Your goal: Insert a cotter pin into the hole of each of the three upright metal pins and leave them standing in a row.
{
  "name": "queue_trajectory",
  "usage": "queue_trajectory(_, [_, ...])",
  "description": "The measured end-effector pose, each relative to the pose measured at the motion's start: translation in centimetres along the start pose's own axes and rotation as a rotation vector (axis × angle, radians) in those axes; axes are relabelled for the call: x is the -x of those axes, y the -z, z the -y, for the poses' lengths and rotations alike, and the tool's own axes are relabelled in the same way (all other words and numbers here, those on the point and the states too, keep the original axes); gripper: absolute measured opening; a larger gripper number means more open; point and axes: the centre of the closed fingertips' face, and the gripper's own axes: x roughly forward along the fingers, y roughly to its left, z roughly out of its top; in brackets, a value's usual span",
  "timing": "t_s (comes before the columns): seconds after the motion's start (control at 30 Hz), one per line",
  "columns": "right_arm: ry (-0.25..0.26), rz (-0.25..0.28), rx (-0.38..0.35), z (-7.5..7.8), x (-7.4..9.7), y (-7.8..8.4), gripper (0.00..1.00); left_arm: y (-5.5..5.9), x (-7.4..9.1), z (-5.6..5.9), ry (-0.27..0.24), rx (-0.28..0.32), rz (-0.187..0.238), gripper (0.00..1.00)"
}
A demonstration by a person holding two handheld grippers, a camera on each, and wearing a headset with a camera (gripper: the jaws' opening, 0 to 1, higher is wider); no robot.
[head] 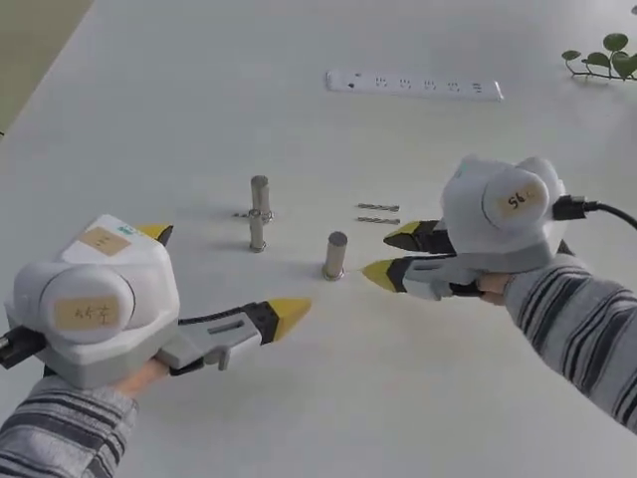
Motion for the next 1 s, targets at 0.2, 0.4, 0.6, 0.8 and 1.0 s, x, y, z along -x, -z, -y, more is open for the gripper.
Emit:
queue_trajectory(0.2, [-0.02,-0.057,0.052,1.6,0.0,0.0,0.22,-0.1,0.0,0.0,0.003,0.001,-0.005,0.99])
queue_trajectory(0.4, [-0.036,-0.126,0.099,3.0,-0.5,0.3,0.21,0.0,0.0,-0.3,0.001,0.008,-0.006,0.99])
queue_trajectory(0.6, [-0.063,-0.193,0.146,4.4,-1.1,0.5,0.2,0.2,0.1,-0.5,0.001,0.023,-0.02,0.99])
queue_trajectory(0.8, [-0.084,-0.246,0.17,5.6,-1.8,0.8,0.18,-0.1,0.1,-0.5,-0.003,0.027,-0.015,0.99])
queue_trajectory(1.0, [-0.12,-0.294,0.205,7.0,-2.8,1.3,0.13,0.0,0.2,-0.5,-0.008,0.025,-0.021,0.99])
